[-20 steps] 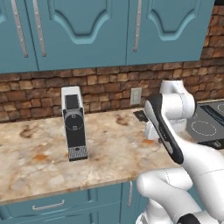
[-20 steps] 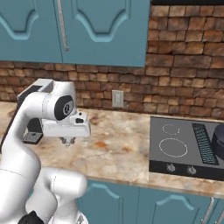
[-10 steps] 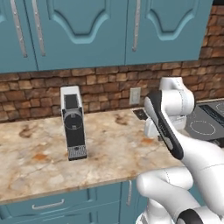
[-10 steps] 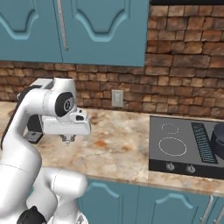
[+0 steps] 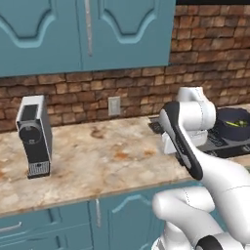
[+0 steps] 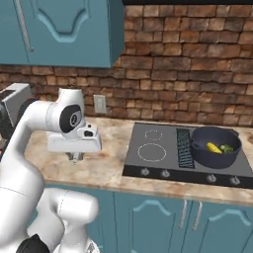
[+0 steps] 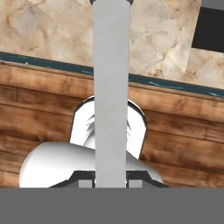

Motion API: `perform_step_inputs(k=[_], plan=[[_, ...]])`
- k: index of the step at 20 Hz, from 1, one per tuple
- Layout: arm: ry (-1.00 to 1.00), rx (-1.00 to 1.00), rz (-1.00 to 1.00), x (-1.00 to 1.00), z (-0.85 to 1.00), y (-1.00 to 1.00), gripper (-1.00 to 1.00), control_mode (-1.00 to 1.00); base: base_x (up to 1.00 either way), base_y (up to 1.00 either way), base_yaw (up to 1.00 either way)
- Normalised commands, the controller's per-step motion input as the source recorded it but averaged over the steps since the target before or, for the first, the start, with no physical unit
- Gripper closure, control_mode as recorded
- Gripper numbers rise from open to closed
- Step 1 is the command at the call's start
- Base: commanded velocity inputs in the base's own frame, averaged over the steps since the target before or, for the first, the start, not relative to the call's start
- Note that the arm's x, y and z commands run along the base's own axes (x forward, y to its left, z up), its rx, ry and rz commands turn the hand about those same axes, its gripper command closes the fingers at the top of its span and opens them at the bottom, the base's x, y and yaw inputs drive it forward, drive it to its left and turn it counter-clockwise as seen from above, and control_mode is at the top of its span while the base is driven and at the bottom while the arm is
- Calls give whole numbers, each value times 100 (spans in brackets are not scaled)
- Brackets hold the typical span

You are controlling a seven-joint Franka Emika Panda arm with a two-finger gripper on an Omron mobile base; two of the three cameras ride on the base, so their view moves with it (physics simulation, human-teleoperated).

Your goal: Put the broccoli and corn in the pot. Retrieve the spatula and lightly stir the vegetables in the pot.

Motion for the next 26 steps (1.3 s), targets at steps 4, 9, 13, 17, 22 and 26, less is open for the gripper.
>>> perform_step_inputs(k=[4, 9, 13, 17, 22, 26], plan=[[0, 0, 0, 0, 0, 0, 100, 100, 0, -100, 0], [0, 0, 0, 0, 0, 0, 100, 100, 37, -100, 0], [0, 0, 0, 0, 0, 0, 100, 100, 43, -100, 0], [0, 0, 0, 0, 0, 0, 100, 100, 38, -98, 2], [0, 0, 0, 0, 0, 0, 100, 100, 19, -46, 8], [0, 0, 0, 0, 0, 0, 100, 100, 73, 6, 0]])
